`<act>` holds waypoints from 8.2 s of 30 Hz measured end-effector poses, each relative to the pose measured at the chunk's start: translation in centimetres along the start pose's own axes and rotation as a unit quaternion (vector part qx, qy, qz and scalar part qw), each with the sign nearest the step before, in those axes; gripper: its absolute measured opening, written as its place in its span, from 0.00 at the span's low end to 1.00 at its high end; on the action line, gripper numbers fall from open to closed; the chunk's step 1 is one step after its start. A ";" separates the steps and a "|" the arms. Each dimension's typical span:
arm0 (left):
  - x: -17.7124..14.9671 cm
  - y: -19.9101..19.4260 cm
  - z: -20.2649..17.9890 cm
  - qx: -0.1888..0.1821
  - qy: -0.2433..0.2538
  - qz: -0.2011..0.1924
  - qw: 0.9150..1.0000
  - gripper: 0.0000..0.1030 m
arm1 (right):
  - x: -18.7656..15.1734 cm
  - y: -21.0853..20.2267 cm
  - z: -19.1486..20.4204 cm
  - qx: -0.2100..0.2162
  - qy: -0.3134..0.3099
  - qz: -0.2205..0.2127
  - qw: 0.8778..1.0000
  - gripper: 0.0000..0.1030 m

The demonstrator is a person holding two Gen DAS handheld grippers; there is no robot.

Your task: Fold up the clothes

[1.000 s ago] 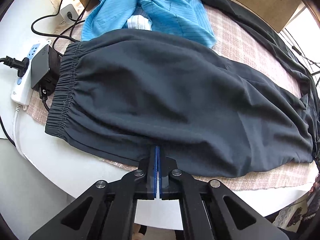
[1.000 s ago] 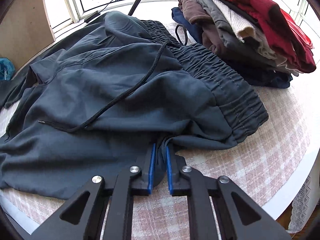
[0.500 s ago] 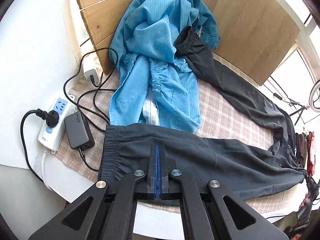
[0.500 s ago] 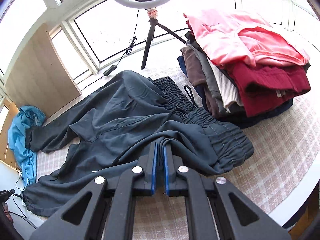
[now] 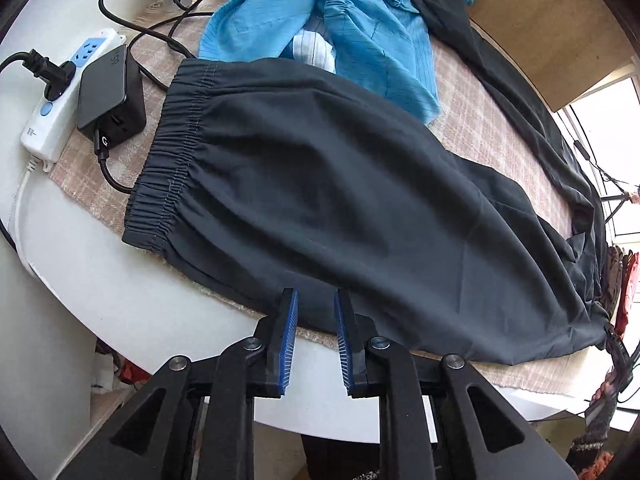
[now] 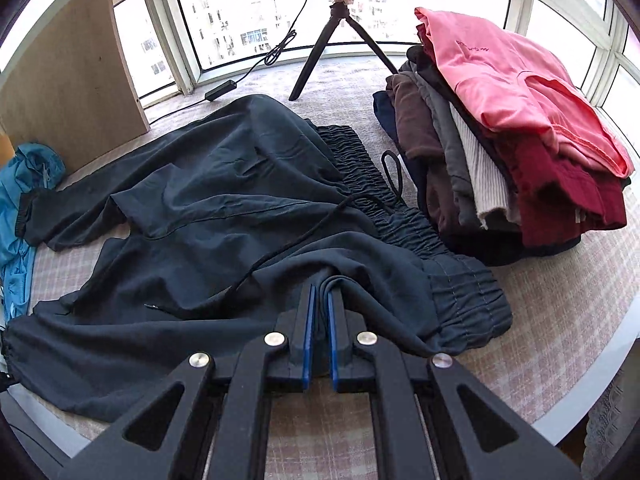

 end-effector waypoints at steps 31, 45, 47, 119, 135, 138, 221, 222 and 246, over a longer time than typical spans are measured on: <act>-4.7 1.4 -4.0 0.047 -0.059 0.013 0.997 0.39 | -2.0 0.7 -1.1 0.008 0.001 0.014 1.000 0.06; -9.9 3.5 -15.8 0.191 0.443 0.051 0.875 0.41 | -2.1 1.0 -1.0 0.013 -0.015 0.024 1.000 0.07; -10.4 4.6 -15.9 0.219 0.480 0.066 0.847 0.41 | -2.0 0.9 -0.7 0.011 -0.020 0.023 0.999 0.07; 33.7 1.7 -24.9 0.297 0.401 -0.051 0.865 0.29 | 28.1 14.1 12.3 -0.135 -0.113 0.011 0.984 0.34; 30.8 -1.2 -25.3 0.311 0.431 -0.077 0.844 0.43 | 26.4 9.1 10.8 -0.154 -0.180 0.009 0.971 0.60; 31.9 -0.1 -26.6 0.325 0.426 -0.075 0.841 0.42 | 26.8 9.2 11.5 -0.144 -0.183 0.003 0.973 0.60; 9.9 10.7 -44.6 0.123 0.586 -0.004 0.801 0.28 | 16.4 12.4 20.1 0.188 -0.089 0.116 0.971 0.23; 10.5 10.6 -44.7 0.119 0.578 0.001 0.807 0.29 | 15.4 11.8 19.9 0.191 -0.095 0.115 0.970 0.25; 12.3 8.8 -45.4 0.117 0.586 0.017 0.801 0.30 | 7.8 11.9 23.2 0.212 -0.230 0.104 0.944 0.05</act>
Point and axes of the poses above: each gripper's, at about its wrist camera, not at the fingertips, and y roughly the way its jaws point, z to its left, x to its top, the point moved 9 cm from there along y, roughly the way its jaws point, and after that the axes turned 10 degrees about z, right-handed, at the moved point
